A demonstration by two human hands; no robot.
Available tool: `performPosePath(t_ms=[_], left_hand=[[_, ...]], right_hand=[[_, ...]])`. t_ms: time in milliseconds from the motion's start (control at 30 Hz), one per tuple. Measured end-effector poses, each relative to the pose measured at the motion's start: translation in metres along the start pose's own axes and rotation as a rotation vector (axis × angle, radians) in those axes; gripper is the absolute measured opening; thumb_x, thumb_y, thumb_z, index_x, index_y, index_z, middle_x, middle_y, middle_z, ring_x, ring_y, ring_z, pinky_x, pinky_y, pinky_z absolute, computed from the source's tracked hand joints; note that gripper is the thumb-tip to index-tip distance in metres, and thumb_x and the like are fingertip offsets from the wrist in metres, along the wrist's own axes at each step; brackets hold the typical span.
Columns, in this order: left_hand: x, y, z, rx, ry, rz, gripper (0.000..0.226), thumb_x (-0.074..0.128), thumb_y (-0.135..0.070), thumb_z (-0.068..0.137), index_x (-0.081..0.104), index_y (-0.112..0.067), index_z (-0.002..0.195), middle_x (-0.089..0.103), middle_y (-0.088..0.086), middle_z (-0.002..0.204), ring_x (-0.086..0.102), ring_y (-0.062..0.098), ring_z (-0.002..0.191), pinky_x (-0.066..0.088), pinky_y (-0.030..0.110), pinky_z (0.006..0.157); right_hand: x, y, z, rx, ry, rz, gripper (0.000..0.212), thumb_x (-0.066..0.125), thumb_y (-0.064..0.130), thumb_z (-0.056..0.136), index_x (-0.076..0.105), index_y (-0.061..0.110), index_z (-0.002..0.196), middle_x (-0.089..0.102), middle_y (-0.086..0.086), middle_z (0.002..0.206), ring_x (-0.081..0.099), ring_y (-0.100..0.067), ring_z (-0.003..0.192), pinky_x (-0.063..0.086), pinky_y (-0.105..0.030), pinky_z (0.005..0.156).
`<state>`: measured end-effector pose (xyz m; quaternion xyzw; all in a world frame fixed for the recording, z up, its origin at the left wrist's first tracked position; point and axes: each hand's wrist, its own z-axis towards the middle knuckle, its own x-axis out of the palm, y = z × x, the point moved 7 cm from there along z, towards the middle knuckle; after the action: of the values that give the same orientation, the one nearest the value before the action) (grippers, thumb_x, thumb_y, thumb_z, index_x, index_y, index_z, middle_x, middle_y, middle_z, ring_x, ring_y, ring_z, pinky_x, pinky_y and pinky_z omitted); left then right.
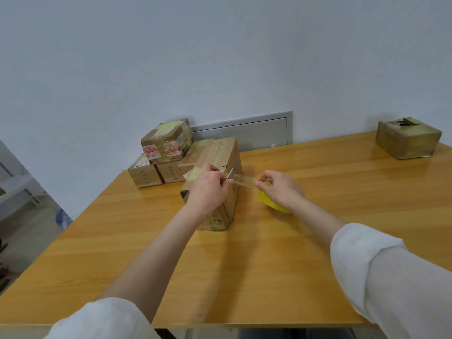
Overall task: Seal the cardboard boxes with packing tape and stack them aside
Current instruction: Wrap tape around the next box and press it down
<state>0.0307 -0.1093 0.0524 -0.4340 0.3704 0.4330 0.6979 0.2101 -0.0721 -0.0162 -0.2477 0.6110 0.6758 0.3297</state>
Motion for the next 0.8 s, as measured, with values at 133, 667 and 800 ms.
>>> performPosePath(t_ms=[133,667,800], left_hand=[[0.002,-0.001,-0.002,0.013,0.007,0.024,0.033,0.051,-0.031,0.097,0.069,-0.004,0.092,0.047,0.005,0.119,0.055,0.02,0.097,0.044,0.029,0.089],[-0.011,-0.015,-0.021,0.06,-0.097,0.078,0.035,0.048,-0.032,0.099,0.069,-0.004,0.096,0.051,0.003,0.11,0.049,0.019,0.101,0.043,0.033,0.09],[-0.021,-0.041,-0.031,0.169,-0.244,0.227,0.032,0.046,-0.033,0.098,0.067,-0.012,0.088,0.061,0.003,0.089,0.053,0.023,0.087,0.043,0.032,0.073]], right_hand=[[-0.001,0.003,0.002,0.032,-0.083,-0.069,0.021,0.05,0.055,0.092,0.06,0.037,0.09,0.067,0.003,0.106,0.06,-0.026,0.098,0.035,-0.029,0.065],[-0.001,0.003,0.0,0.02,-0.14,-0.068,0.023,0.058,0.058,0.086,0.064,0.036,0.087,0.069,0.003,0.101,0.059,-0.024,0.09,0.035,-0.029,0.065],[-0.001,0.003,0.001,0.016,-0.133,-0.059,0.026,0.055,0.059,0.086,0.066,0.036,0.09,0.069,0.002,0.1,0.061,-0.027,0.095,0.036,-0.03,0.066]])
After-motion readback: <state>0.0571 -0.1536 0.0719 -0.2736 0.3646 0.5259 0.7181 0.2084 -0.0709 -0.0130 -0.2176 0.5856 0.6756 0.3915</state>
